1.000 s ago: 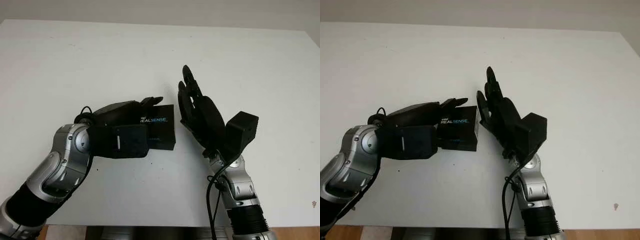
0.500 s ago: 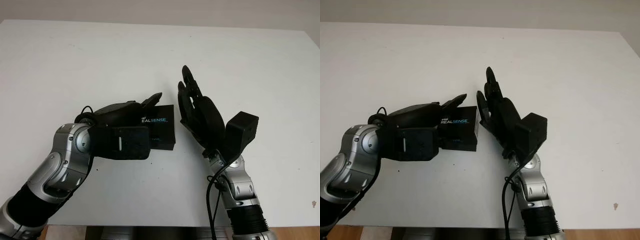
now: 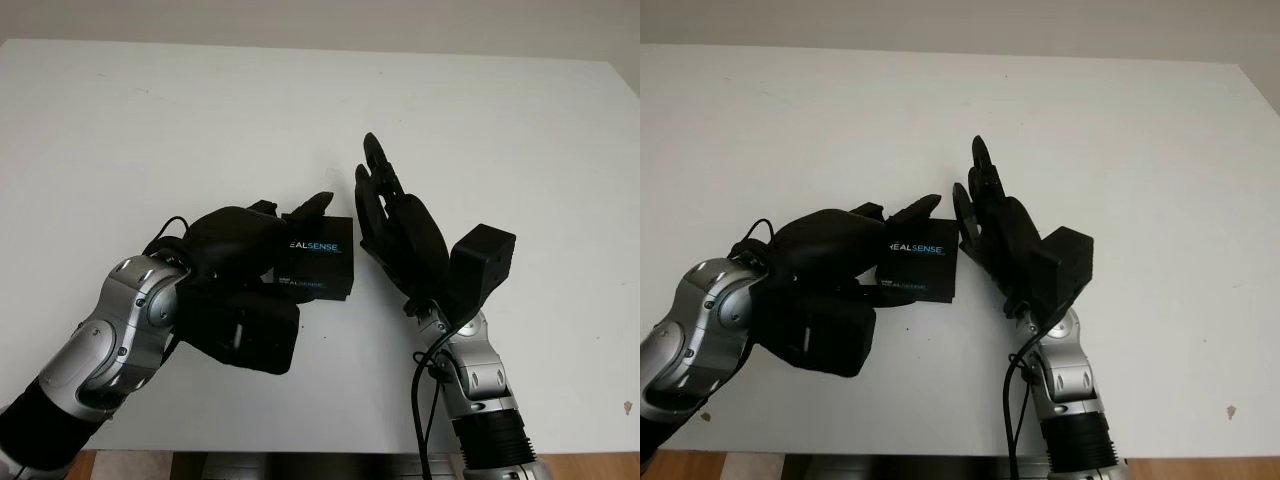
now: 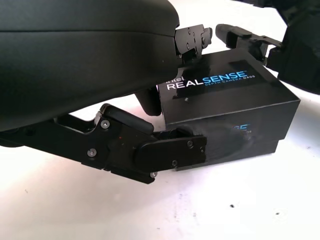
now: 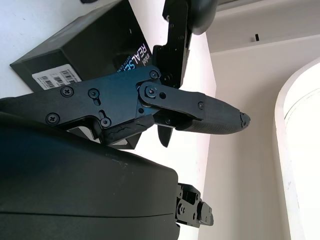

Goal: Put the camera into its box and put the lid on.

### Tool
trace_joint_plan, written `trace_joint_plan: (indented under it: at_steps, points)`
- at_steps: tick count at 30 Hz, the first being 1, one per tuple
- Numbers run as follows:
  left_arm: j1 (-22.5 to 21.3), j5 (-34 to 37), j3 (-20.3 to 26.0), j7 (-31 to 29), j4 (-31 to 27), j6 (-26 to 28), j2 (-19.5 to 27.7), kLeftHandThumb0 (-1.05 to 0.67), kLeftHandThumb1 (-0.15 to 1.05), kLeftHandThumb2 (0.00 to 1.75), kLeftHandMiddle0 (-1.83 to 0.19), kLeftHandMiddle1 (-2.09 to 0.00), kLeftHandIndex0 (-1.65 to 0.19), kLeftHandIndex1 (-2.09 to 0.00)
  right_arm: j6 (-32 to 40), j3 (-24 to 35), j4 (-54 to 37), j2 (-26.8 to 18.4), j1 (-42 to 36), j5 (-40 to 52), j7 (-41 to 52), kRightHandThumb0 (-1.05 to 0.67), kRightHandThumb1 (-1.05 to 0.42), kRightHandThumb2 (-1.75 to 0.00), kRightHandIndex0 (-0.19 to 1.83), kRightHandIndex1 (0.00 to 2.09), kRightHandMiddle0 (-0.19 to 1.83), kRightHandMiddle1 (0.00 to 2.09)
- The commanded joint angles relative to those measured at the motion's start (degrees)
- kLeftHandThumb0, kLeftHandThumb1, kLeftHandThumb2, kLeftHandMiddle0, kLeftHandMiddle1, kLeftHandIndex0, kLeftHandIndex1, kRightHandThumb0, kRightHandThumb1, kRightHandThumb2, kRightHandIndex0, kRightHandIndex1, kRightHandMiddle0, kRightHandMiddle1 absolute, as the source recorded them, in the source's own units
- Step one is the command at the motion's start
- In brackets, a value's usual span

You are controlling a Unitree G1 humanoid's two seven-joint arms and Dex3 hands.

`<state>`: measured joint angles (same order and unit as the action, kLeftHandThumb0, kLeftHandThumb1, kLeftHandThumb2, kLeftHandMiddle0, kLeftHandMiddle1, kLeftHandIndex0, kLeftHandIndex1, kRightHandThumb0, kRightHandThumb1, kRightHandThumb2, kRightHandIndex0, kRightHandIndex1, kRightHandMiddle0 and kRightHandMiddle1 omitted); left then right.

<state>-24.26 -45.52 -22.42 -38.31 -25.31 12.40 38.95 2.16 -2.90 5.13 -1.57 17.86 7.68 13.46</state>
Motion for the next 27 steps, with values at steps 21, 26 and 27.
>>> trace_joint_plan:
  at_steps: [21,26,27]
  points:
    - [5.04,-2.19,4.3,-0.04,-2.57,-2.46,-5.9,-0.86,1.05,0.7,0.19,0.0,0.19,0.0,-0.8,0.62,-0.31,0.06,-0.21,0.51,0.31,-0.74,-1.05,-0.59,-0.19,0.0,-0.19,0.04]
    - [5.16,2.29,6.27,-1.97,-1.76,-0.14,-7.54,-0.83,1.05,0.66,0.19,0.0,0.19,0.0,-0.41,0.77,-0.78,-0.05,-0.41,0.43,0.25,-0.74,-1.05,-0.58,-0.19,0.01,-0.18,0.05]
    - [5.1,2.64,6.42,-2.15,-1.68,0.02,-7.57,-0.82,1.05,0.65,0.19,0.0,0.19,0.0,-0.39,0.8,-0.82,-0.06,-0.43,0.41,0.27,-0.74,-1.05,-0.57,-0.19,0.01,-0.18,0.05]
